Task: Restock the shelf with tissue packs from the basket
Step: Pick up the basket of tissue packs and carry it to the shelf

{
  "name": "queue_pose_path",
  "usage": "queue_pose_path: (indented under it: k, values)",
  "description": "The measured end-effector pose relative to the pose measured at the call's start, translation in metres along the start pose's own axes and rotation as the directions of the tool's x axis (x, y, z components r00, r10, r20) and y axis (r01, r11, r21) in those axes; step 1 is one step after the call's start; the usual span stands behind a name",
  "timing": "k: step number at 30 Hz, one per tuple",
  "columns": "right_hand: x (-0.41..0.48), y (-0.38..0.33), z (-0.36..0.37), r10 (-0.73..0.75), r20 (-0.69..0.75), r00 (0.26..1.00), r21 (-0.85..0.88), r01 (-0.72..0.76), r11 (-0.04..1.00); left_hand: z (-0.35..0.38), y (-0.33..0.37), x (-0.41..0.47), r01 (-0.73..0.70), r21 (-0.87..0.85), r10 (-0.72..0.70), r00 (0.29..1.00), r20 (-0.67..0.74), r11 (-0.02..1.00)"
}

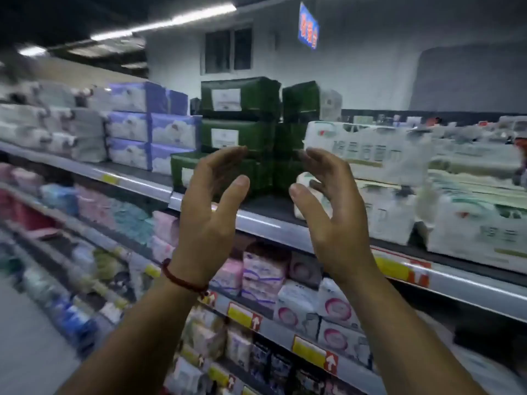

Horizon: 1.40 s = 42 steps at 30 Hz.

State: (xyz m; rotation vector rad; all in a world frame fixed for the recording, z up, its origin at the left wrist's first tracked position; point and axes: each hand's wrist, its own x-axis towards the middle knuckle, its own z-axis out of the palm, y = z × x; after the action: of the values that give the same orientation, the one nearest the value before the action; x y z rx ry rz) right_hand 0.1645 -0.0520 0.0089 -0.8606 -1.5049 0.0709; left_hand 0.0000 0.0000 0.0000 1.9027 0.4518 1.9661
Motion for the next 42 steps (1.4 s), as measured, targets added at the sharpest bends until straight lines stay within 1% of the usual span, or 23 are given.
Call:
queue_pose_path:
  k: [2, 5, 9, 13, 16, 19, 25, 29, 33, 39, 42]
  values:
    - [0.005, 0.006, 0.037, 0.03, 0.072, 0.997, 0.077, -0.036, 0.996, -0.033, -0.005, -0.001, 0.031, 0.105, -0.024, 0.997, -0.067, 0.994]
    - [0.006, 0.009, 0.109, 0.026, 0.188, 0.982, 0.178, -0.06, 0.982, -0.099, -0.016, -0.006, 0.084, 0.2, -0.057, 0.989, -0.137, 0.976]
    - [0.002, -0.003, 0.221, -0.018, 0.286, 0.958, 0.31, -0.075, 0.948, -0.206, -0.028, -0.013, 0.109, 0.377, -0.035, 0.98, -0.197, 0.92]
    - [-0.005, -0.028, 0.346, -0.078, 0.341, 0.937, 0.419, -0.078, 0.905, -0.327, -0.041, -0.016, 0.156, 0.497, -0.031, 0.968, -0.25, 0.854]
    - [-0.007, -0.049, 0.441, -0.121, 0.372, 0.921, 0.472, -0.075, 0.878, -0.421, -0.051, -0.012, 0.189, 0.538, -0.033, 0.958, -0.286, 0.822]
    - [-0.005, -0.069, 0.528, -0.123, 0.408, 0.905, 0.512, -0.115, 0.851, -0.504, -0.061, -0.005, 0.221, 0.581, -0.037, 0.95, -0.311, 0.783]
    - [0.007, -0.085, 0.679, -0.14, 0.442, 0.886, 0.561, -0.151, 0.814, -0.632, -0.099, 0.019, 0.254, 0.628, -0.028, 0.938, -0.347, 0.735]
    - [0.022, -0.063, 0.773, -0.154, 0.456, 0.877, 0.568, -0.154, 0.808, -0.702, -0.153, 0.034, 0.273, 0.649, -0.037, 0.935, -0.354, 0.71]
    - [0.048, -0.019, 0.877, -0.161, 0.466, 0.87, 0.573, -0.158, 0.804, -0.776, -0.233, 0.057, 0.281, 0.693, -0.034, 0.937, -0.348, 0.664]
    - [0.124, 0.05, 1.052, -0.178, 0.514, 0.839, 0.595, -0.199, 0.778, -0.889, -0.366, 0.132, 0.338, 0.773, -0.039, 0.925, -0.377, 0.537]
    - [0.171, 0.071, 1.141, -0.202, 0.541, 0.817, 0.581, -0.189, 0.791, -0.948, -0.425, 0.176, 0.373, 0.823, -0.04, 0.918, -0.395, 0.429]
